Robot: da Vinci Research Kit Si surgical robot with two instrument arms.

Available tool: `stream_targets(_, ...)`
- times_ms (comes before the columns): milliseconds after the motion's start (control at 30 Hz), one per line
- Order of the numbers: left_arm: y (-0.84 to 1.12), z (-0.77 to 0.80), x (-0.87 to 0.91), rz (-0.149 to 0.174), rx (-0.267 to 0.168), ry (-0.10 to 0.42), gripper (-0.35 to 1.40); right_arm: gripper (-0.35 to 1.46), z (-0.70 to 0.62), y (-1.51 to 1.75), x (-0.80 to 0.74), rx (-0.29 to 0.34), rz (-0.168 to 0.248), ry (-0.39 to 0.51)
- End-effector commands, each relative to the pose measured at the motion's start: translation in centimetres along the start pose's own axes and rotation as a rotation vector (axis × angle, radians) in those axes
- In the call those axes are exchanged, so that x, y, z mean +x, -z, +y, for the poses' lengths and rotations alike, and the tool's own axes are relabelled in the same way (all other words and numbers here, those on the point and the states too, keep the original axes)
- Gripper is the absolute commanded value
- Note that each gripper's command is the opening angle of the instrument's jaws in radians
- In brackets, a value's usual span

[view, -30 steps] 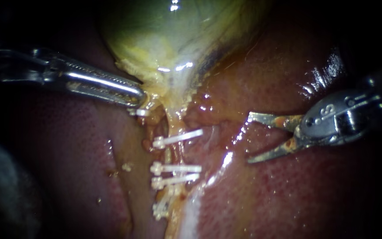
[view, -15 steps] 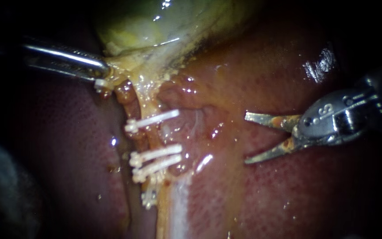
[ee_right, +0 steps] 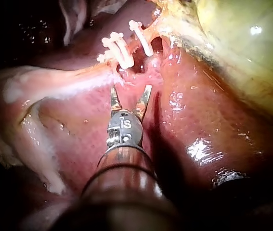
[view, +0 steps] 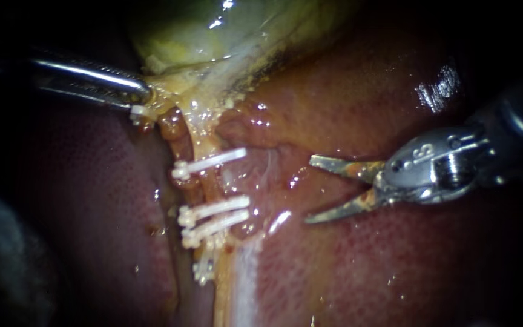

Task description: Go to the cutting position right tube

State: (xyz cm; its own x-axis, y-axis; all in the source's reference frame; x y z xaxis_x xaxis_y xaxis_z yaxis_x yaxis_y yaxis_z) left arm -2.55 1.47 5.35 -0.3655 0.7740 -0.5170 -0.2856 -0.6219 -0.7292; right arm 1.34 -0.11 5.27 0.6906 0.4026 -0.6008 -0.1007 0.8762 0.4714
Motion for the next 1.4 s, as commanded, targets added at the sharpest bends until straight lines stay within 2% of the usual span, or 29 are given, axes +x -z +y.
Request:
stream_targets(33, 0.01, 0.00, 0.01, 0.000, 0.001, -0.003, -0.35, 1.40, 0.00, -0.03, 0.01, 0.009, 0.007, -0.009)
stream_targets(167, 0.00, 0.00, 0.01, 0.000, 0.001, -0.003, -0.35, 1.38, 0.01, -0.17, 0.04, 0.025, 0.041, -0.034)
stream_targets(400, -0.01, 0.00, 0.00, 0.001, 0.002, -0.003, -0.35, 1.38, 0.04, -0.46, 0.02, 0.069, 0.065, -0.078)
stream_targets(533, -0.01, 0.01, 0.00, 0.001, 0.002, -0.003, -0.35, 1.38, 0.07, -0.59, 0.03, 0.102, 0.123, -0.114)
stream_targets(733, -0.02, 0.01, 0.00, 0.001, 0.003, -0.003, -0.35, 1.40, 0.13, -0.66, 0.05, 0.161, 0.174, -0.153)
stream_targets(967, -0.03, 0.01, -0.01, 0.001, 0.004, -0.004, -0.35, 1.40, 0.12, -0.74, 0.11, 0.237, 0.224, -0.174)
stream_targets(1233, -0.03, 0.01, -0.01, 0.001, 0.004, -0.004, -0.35, 1.38, 0.09, -0.91, 0.18, 0.279, 0.228, -0.169)
stream_targets(1400, -0.03, 0.01, -0.01, 0.001, 0.004, -0.004, -0.35, 1.38, 0.09, -0.99, 0.20, 0.294, 0.245, -0.163)
